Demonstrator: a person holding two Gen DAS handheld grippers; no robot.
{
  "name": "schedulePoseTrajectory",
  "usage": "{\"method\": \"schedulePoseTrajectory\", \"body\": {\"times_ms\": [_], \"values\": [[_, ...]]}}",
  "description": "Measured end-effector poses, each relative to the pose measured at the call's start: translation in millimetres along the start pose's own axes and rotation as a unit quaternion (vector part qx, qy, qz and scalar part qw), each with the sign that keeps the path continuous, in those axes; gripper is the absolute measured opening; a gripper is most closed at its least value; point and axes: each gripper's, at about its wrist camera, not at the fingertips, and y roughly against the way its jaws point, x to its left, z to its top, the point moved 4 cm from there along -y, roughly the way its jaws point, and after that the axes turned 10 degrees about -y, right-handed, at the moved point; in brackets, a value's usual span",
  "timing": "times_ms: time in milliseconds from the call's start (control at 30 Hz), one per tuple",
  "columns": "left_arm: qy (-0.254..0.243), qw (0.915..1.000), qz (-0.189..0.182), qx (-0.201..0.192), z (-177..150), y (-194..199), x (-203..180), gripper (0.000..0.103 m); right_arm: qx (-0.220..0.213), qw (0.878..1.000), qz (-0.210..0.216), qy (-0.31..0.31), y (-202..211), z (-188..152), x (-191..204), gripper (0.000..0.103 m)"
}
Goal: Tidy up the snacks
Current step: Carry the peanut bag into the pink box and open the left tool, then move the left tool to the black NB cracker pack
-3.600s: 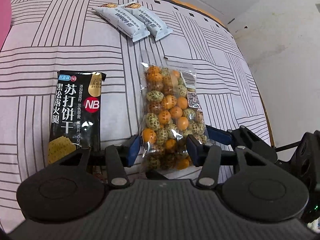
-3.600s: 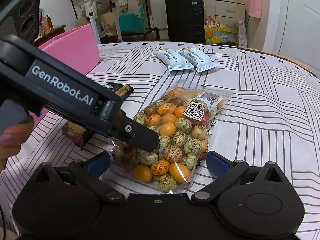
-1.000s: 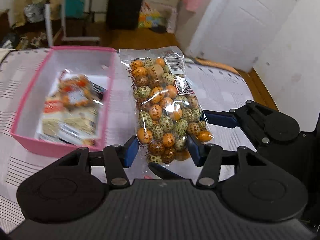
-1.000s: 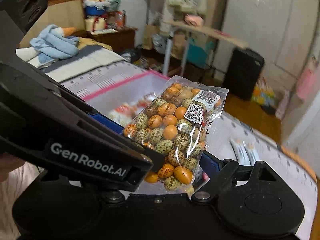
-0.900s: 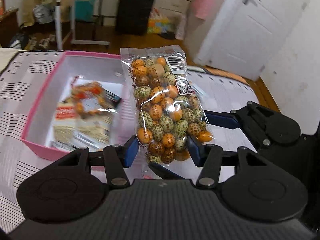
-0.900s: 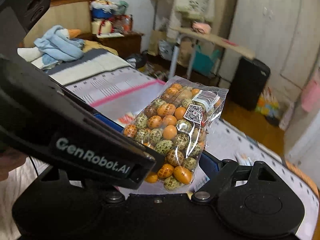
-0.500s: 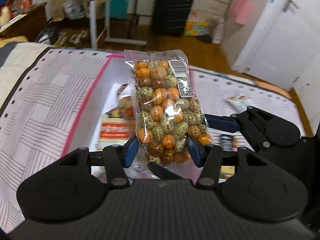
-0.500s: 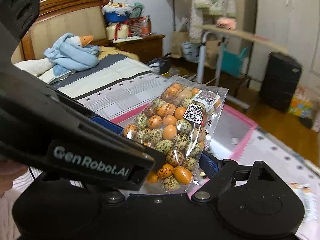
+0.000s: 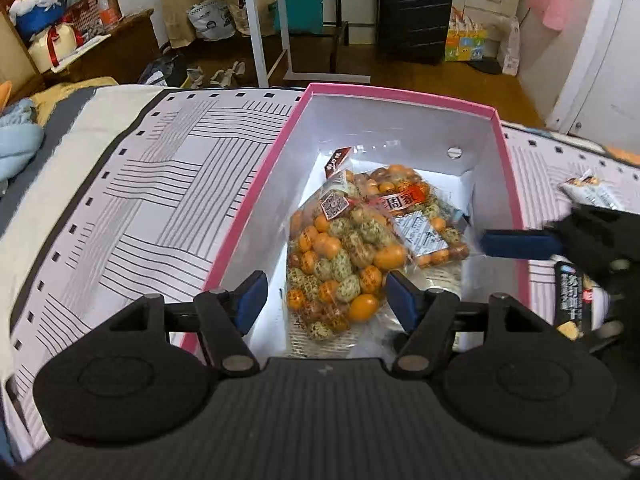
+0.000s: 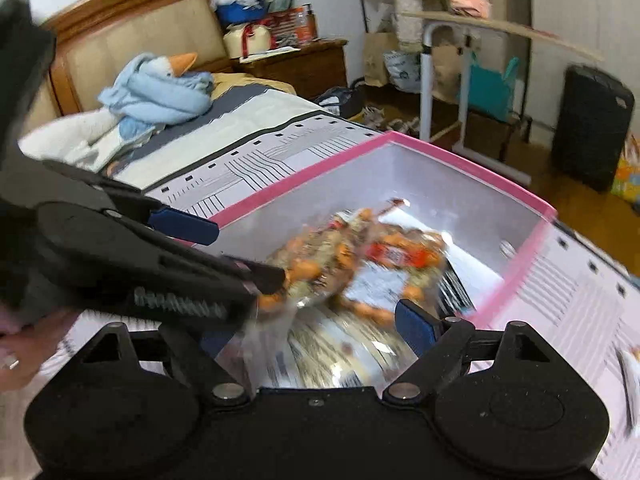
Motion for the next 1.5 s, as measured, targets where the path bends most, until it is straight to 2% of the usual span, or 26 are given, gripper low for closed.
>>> {"method": "schedulePoseTrajectory", "body": {"times_ms": [133,267,400,567,700,767,867,1033,1100,1167,1267,1500], "values": [[-0.006,0.9995,-0.022,-0.02,3,18,-4,0.065,-0.021,0.999,-0.01,-0.022,50,-3,-25,0.089],[-0.018,0.9954,-0.085,-0.041,7,47,-18,0.064,-0.045,0.998,-0.031,-0.038,100,-4,-47,0.089],[-0.064,0.9877,-0.133,-0.051,15,73,-50,0.064,-0.044,0.995,-0.057,-0.065,136,-9,-64,0.089],[-0.13,0.9727,-0.182,-0.06,26,93,-97,0.063,-0.035,0.993,-0.096,-0.062,162,-32,-73,0.089],[-0.158,0.9597,-0.229,-0.04,24,88,-134,0.061,-0.03,0.989,-0.128,-0.064,168,-55,-72,0.089],[-0.161,0.9551,-0.247,-0.027,20,80,-151,0.061,-0.035,0.989,-0.126,-0.072,172,-66,-72,0.089],[-0.167,0.95,-0.264,-0.004,10,65,-171,0.061,-0.037,0.988,-0.121,-0.09,166,-80,-75,0.089],[-0.195,0.948,-0.251,-0.022,-8,48,-191,0.06,-0.052,0.984,-0.151,-0.084,139,-108,-91,0.089],[-0.191,0.9465,-0.259,-0.023,-9,39,-195,0.059,-0.042,0.984,-0.137,-0.105,125,-115,-100,0.089],[-0.183,0.9472,-0.263,-0.024,-11,27,-198,0.058,-0.029,0.983,-0.127,-0.128,107,-123,-111,0.089],[-0.166,0.9498,-0.264,-0.02,-15,6,-206,0.058,-0.012,0.983,-0.128,-0.128,80,-132,-116,0.089],[-0.146,0.9553,-0.257,0.009,-30,-41,-212,0.055,-0.031,0.98,-0.141,-0.135,38,-146,-123,0.088]]}}
